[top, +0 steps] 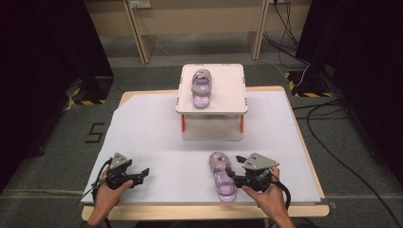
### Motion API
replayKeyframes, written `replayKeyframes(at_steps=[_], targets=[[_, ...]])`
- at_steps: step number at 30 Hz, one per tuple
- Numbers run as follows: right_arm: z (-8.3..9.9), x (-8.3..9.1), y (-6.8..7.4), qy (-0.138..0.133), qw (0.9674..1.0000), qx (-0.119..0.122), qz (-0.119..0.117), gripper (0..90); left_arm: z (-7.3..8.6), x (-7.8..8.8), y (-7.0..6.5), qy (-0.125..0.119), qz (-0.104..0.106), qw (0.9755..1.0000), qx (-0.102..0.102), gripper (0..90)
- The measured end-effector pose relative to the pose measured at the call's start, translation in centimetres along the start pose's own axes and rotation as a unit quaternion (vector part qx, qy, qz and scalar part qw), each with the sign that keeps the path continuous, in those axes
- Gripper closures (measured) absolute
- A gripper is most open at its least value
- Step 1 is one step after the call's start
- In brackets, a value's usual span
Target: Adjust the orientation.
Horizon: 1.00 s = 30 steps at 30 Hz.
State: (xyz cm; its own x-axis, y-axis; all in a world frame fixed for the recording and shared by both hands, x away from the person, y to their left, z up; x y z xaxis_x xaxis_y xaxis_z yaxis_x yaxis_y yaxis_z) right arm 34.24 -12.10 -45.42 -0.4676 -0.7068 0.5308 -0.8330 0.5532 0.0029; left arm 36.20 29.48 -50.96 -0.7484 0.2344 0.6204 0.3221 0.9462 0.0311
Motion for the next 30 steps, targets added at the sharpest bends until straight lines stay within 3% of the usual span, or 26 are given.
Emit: replayKeyframes(at_steps=[11,20,30], targets=[[0.3,-1.0,2.1,0.017,0.9995,0.019,-0.02,39.3,0.0,0.0,0.0,0.001,0.0,1.0,0.001,16.3],[0.7,-1.9,2.5,0.039,0.9984,0.041,-0.008,39.4,0.0,-0.1,0.0,0.001,0.0,1.0,0.002,16.3],[1.0,-2.7,2.4,0.052,0.9975,0.048,0.001,40.8,0.0,-0.1,0.0,0.002,0.001,1.0,0.0,16.3]])
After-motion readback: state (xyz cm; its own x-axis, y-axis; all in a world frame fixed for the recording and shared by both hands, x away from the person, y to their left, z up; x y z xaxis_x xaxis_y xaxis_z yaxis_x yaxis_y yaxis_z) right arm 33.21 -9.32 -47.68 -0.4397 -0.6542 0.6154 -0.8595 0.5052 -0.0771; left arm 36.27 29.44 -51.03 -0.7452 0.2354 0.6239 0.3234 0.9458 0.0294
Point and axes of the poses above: each handheld gripper's, and its own axes: x roughly backward along the jaws, z roughly out of its underside, y roughly to its left, the point moved 3 cm from there along -x, roughly forward along the jaws, and after that the axes turned 9 degrees about -z, right-handed, at the moved point
